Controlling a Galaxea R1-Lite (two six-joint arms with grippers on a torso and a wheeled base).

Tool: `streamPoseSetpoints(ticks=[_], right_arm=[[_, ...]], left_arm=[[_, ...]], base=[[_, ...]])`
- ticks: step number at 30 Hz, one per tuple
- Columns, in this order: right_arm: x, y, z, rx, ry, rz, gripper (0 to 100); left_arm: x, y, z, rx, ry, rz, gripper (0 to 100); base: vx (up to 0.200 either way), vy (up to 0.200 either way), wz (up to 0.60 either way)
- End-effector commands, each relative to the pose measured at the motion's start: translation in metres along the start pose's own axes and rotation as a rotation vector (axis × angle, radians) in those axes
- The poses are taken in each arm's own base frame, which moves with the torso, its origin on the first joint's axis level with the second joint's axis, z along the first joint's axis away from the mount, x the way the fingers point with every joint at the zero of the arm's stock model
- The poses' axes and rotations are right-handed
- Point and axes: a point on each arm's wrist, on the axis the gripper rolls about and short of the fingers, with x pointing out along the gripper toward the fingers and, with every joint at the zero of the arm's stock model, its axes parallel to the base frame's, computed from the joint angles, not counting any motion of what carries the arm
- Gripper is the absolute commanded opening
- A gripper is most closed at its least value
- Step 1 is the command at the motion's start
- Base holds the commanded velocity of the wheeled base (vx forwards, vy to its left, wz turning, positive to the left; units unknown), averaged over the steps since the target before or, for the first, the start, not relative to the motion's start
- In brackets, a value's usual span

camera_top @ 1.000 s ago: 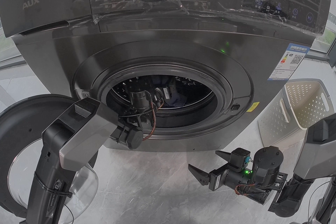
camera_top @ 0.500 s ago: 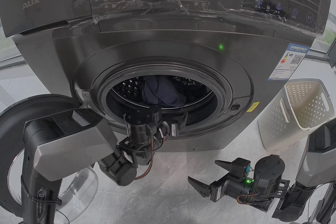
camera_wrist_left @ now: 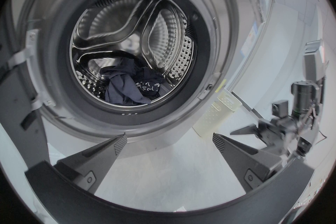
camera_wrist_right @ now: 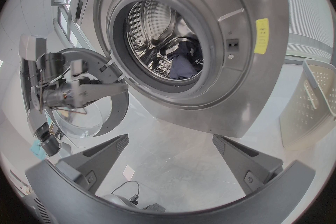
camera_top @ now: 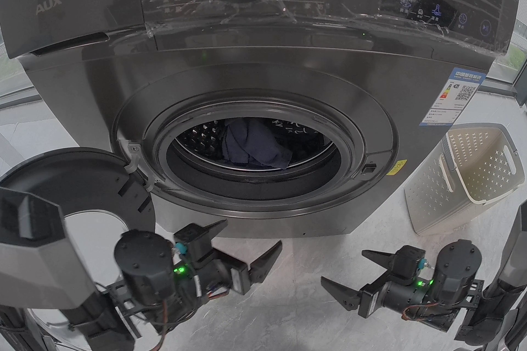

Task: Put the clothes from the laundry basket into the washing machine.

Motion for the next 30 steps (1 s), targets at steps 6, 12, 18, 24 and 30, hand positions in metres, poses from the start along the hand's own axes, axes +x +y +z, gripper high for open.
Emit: streamPoseSetpoints(ticks=[6,12,18,24,30], right_arm=[[-0.037,-0.021,0.024,0.046,-0.134,-0.142,100],[-0.051,-0.023,0.030,0.048,-0.153,-0.188,100],[-0.085,-0.028,0.033,0.052,-0.113,-0.203,100],[-0.122,-0.033,0.027,0.050,-0.080,-0.213,100],[-0.153,-0.040,0.024,0.056,-0.150,-0.259,100]], left_arm=[[-0.081,0.006,0.011,0.021,-0.002,-0.035,100],[-0.100,0.008,0.025,0.034,-0.081,-0.028,100],[-0.118,0.010,0.040,0.071,-0.161,-0.012,100],[-0.147,0.017,0.049,0.060,-0.174,0.023,100],[-0.184,0.036,0.045,0.057,-0.130,0.120,100]], base=[[0.000,0.000,0.00],[-0.033,0.000,0.00],[-0.200,0.000,0.00],[-0.200,0.000,0.00],[-0.167,0.000,0.00]])
